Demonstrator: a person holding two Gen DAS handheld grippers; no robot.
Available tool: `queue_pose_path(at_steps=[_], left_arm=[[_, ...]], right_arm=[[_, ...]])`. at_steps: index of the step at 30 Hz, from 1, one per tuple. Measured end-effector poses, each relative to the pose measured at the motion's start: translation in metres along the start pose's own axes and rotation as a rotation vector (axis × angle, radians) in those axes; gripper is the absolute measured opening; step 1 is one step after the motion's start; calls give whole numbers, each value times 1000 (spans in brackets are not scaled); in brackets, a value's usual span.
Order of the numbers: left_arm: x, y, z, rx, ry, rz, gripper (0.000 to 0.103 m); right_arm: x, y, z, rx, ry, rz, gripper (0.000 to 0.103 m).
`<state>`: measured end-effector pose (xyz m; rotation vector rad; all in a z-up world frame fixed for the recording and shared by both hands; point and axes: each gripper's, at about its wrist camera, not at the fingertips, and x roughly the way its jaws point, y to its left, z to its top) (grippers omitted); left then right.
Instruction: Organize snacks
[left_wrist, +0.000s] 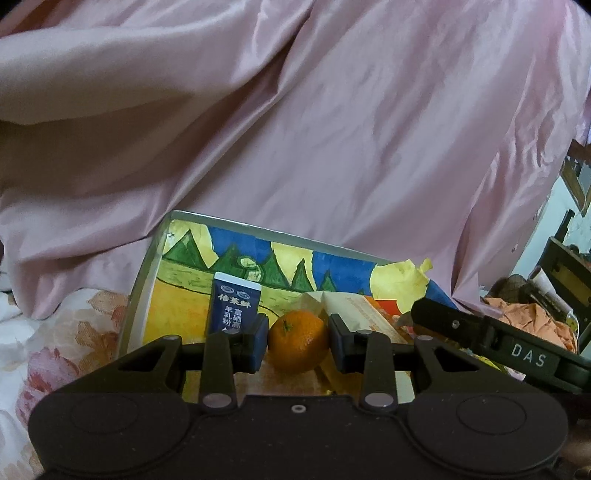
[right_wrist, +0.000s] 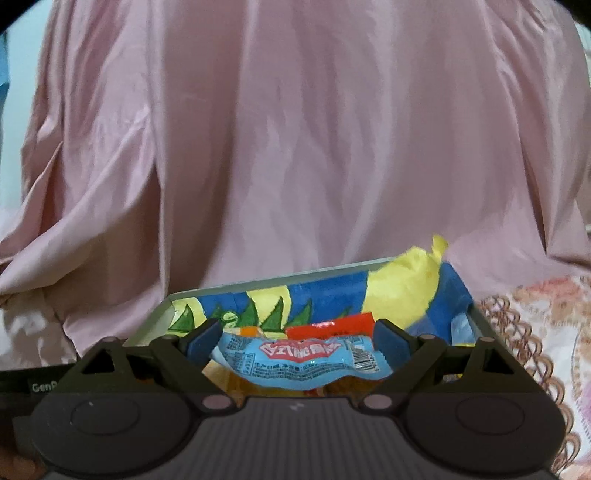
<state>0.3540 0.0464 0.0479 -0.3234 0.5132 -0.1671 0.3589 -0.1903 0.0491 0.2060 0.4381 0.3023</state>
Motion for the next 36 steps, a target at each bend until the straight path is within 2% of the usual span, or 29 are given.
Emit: queue_pose_path(at_steps=[11, 14, 19, 28, 36], left_arm=[[2, -1, -1, -4, 5, 8, 39], [1, -1, -1, -8, 2, 10, 46], [-2, -2, 0, -18, -11, 15, 68], [-18, -3, 3, -33, -39, 39, 92], [-47, -5, 9, -41, -75, 70, 101]], right_arm=[[-1, -2, -7, 44, 10, -5, 92], [-2, -2, -8, 41, 11, -5, 93], [-2, -2, -7, 42, 11, -2, 93], [-18, 1, 0, 32, -32, 10, 101], [-40, 2, 10, 21, -61, 3, 103]])
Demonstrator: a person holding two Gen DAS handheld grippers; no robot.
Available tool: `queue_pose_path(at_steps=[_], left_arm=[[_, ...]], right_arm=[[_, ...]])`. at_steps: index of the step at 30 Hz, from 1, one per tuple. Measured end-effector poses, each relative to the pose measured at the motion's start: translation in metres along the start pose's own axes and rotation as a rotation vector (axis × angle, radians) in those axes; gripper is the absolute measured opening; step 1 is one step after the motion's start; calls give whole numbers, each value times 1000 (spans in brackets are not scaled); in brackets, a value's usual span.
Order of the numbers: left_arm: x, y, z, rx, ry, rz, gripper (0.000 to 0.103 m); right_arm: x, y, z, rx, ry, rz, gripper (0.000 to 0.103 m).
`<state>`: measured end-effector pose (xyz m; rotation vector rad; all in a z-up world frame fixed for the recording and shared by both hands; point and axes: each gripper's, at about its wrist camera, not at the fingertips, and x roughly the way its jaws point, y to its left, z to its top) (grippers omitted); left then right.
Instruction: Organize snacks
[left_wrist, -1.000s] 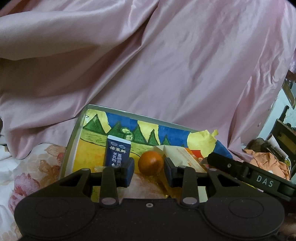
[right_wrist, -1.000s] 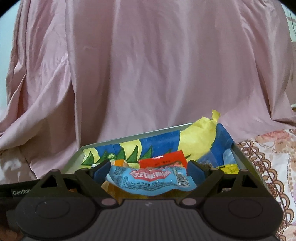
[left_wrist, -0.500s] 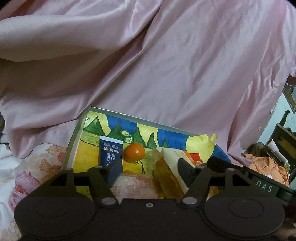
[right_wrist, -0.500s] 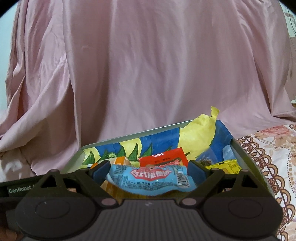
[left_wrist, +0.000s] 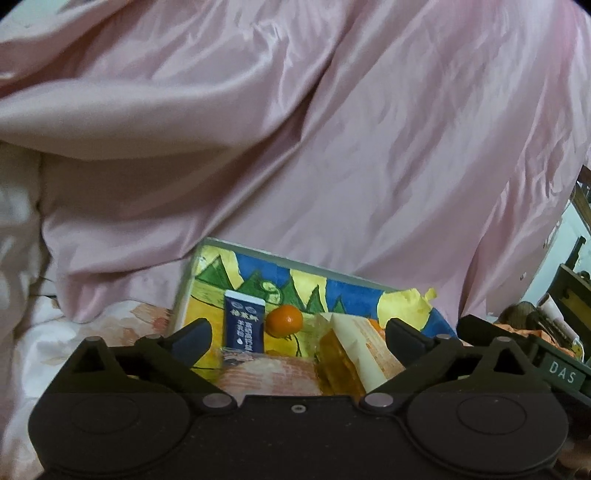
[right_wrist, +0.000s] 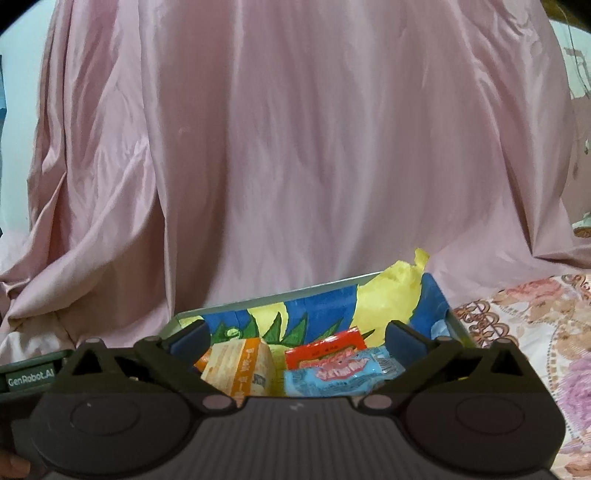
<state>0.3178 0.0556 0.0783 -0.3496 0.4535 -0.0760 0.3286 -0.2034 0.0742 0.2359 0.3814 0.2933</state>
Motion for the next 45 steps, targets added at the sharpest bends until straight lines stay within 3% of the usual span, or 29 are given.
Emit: queue_pose_path(at_steps=[20, 45], left_arm=[[-78, -17, -7, 66, -53, 19, 102], [-152, -30, -47, 158, -104, 59, 102]], right_arm=[[-74, 25, 4, -127, -51, 18, 103], [-154, 42, -21, -234, -98, -4, 103]])
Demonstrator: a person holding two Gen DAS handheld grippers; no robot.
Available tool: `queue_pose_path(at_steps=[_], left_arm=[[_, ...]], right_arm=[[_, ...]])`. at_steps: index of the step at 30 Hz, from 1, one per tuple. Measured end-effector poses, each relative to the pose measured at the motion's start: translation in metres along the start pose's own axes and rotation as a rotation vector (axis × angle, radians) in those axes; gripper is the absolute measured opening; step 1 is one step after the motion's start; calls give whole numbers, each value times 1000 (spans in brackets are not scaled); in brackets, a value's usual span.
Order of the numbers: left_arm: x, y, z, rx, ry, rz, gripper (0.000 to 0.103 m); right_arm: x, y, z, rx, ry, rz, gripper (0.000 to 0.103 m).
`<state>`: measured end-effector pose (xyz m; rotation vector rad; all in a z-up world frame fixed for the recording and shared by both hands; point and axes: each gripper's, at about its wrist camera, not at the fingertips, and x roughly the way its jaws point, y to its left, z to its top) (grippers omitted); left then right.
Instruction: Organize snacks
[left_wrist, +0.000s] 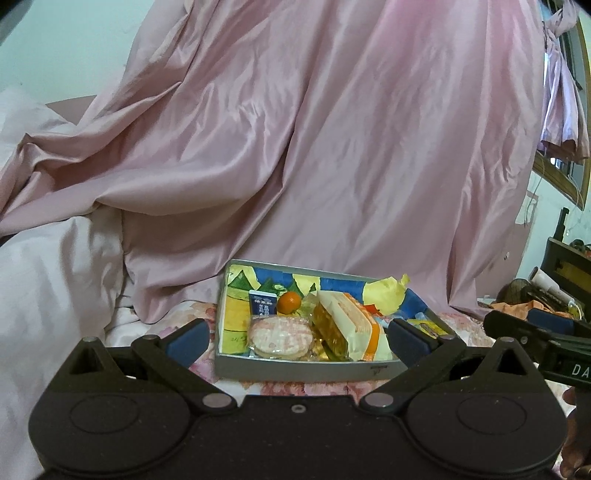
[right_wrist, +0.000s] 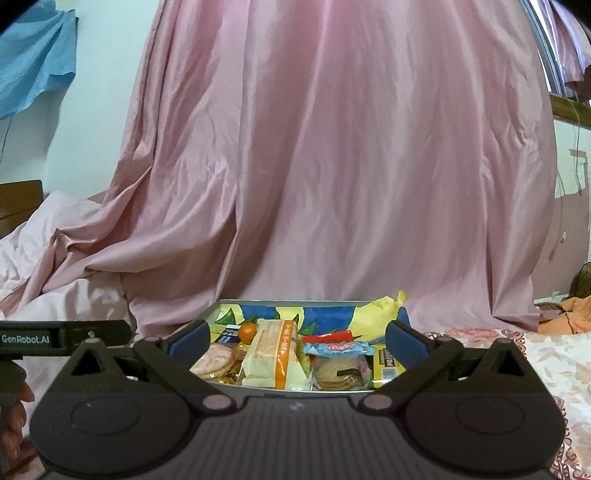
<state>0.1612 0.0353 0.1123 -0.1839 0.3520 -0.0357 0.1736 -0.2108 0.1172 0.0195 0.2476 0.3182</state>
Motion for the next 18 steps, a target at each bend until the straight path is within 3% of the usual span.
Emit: queue_pose_path(at_steps=[18], left_arm=[[-27, -2, -30, 17, -9, 11, 102]], right_arm=[[-38, 8, -28, -28, -58, -73, 103]])
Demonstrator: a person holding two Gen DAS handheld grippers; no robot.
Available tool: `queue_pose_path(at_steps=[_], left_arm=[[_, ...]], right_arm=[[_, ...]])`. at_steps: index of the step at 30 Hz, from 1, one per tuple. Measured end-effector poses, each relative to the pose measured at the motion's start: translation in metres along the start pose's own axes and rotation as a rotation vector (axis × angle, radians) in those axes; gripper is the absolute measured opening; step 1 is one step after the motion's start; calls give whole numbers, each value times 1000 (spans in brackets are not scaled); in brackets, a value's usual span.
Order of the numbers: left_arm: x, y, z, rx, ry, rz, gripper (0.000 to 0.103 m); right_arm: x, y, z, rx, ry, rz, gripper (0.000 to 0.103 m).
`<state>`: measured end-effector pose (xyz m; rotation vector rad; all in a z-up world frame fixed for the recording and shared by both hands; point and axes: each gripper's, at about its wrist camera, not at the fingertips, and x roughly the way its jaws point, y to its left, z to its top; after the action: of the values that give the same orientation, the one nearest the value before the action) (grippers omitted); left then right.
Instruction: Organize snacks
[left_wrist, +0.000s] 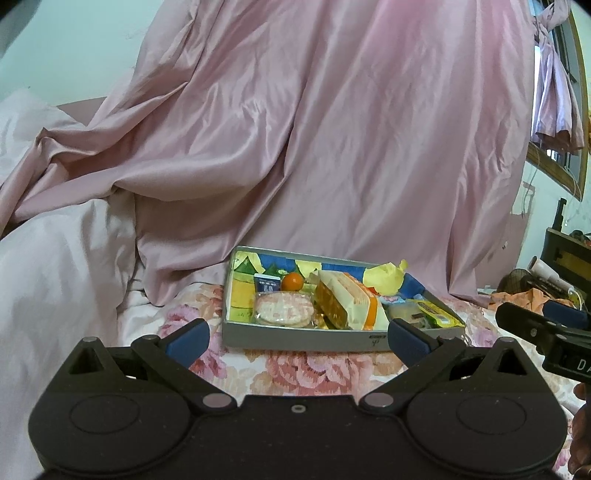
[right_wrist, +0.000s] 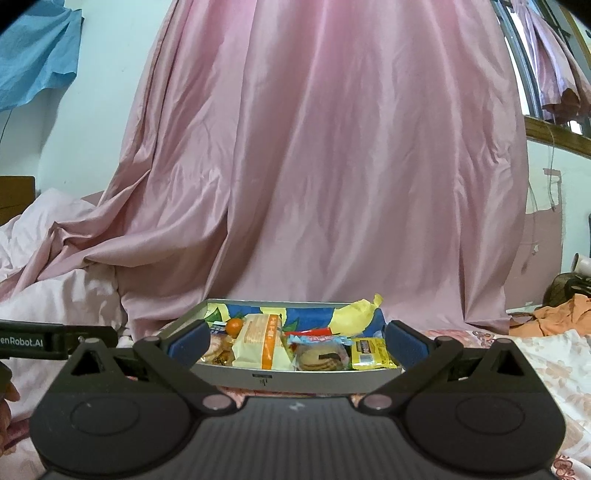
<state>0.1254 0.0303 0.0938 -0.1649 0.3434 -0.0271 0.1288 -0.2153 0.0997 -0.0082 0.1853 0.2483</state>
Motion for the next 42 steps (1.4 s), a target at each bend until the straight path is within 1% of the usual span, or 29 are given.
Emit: queue_pose_path(at_steps=[10, 16, 28, 42], left_arm=[[-17, 4, -20, 4, -6, 11, 102], [-24, 8, -26, -9, -7, 11, 102], [-35, 13, -45, -7, 38, 14, 102], [-47, 16, -59, 15, 57, 15, 102]], right_arm=[[-16, 6, -15, -10, -4, -9, 103], [-26, 13, -22, -43, -23, -17, 103], [-42, 16, -37, -30, -8, -20, 103], [-57, 18, -53, -37, 2, -30, 103]])
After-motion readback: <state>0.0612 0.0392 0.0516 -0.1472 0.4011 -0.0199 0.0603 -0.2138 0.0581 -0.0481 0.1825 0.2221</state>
